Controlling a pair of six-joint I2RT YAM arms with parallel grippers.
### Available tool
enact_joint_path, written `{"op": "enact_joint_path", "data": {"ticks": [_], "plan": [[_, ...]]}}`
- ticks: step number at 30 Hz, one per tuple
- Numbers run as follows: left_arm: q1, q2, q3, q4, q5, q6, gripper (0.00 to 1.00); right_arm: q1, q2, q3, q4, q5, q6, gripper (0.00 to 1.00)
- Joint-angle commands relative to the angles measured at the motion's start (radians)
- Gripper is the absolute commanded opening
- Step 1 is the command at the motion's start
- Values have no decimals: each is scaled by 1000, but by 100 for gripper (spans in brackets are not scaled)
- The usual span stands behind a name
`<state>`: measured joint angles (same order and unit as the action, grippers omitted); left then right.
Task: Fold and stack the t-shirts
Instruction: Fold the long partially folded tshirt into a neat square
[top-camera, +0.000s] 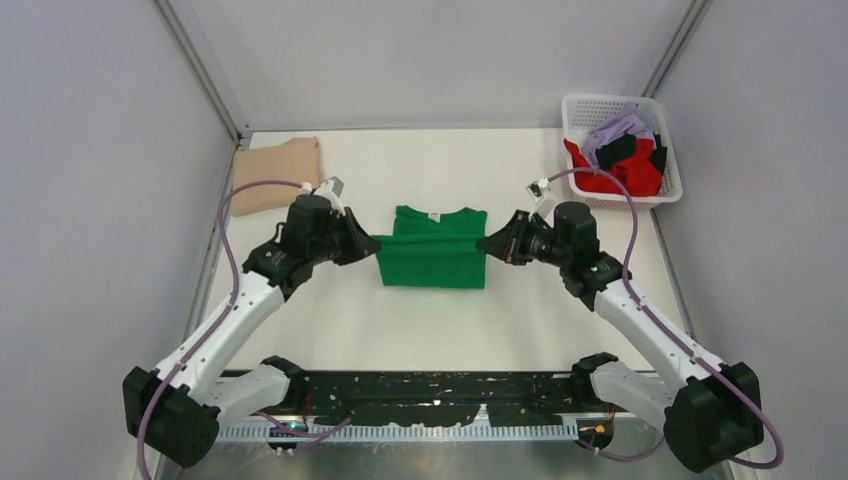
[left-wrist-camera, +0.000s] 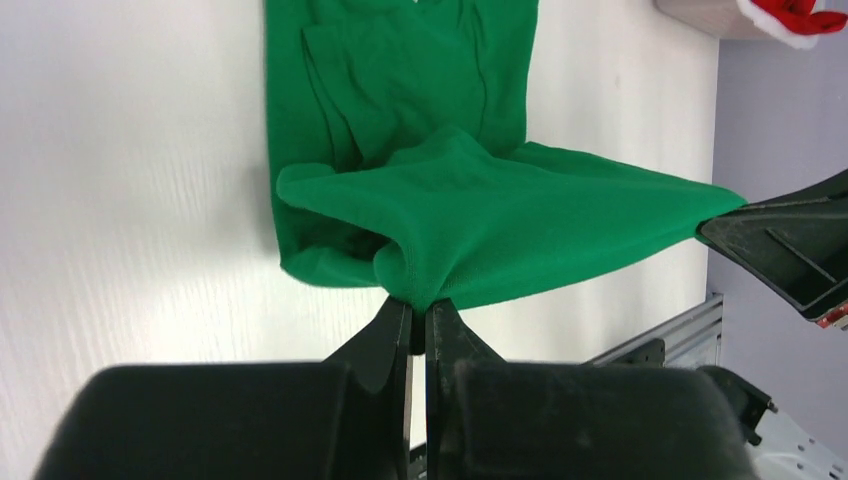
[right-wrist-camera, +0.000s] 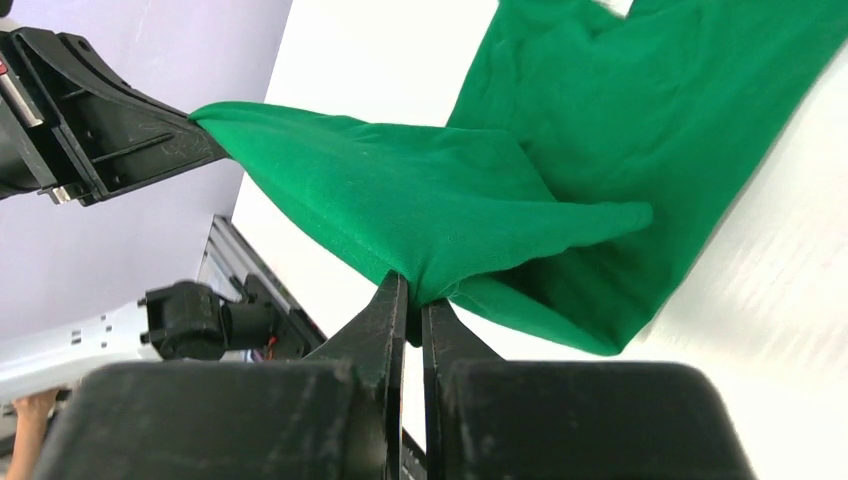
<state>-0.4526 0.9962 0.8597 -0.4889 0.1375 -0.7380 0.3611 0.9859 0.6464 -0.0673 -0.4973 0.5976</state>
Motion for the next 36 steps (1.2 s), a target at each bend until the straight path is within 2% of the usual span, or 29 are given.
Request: {"op": "enact_joint_path", "data": {"ticks": [1, 8, 12, 17, 20, 28, 32, 34, 35, 36], "plan": [[65, 123, 121, 66, -8, 86, 0, -71, 58, 88, 42, 45, -13, 5], [131, 390, 256, 107, 139, 88, 0, -136, 209, 167, 60, 29, -18, 5], [167, 512, 331, 109, 169, 82, 0, -160, 317, 206, 115, 11, -8, 5], [190, 682, 443, 125, 187, 82, 0, -181, 454, 276, 139, 45, -6, 5], [192, 796, 569, 46, 202, 103, 0, -188, 516, 311, 168, 59, 2, 5], [192, 1021, 781, -22, 180, 102, 0, -198, 738, 431, 181, 98, 4, 5], [193, 1108, 869, -64, 153, 96, 1, -210, 841, 513, 169, 80, -2, 11], [193, 1128, 903, -75, 147, 94, 22, -216, 880, 549, 164, 75, 0, 24], [192, 1137, 922, -85, 146, 94, 27, -218, 887, 560, 164, 72, -2, 38], [192, 1139, 942, -95, 147, 95, 35, -219, 896, 582, 159, 71, -11, 44]]}}
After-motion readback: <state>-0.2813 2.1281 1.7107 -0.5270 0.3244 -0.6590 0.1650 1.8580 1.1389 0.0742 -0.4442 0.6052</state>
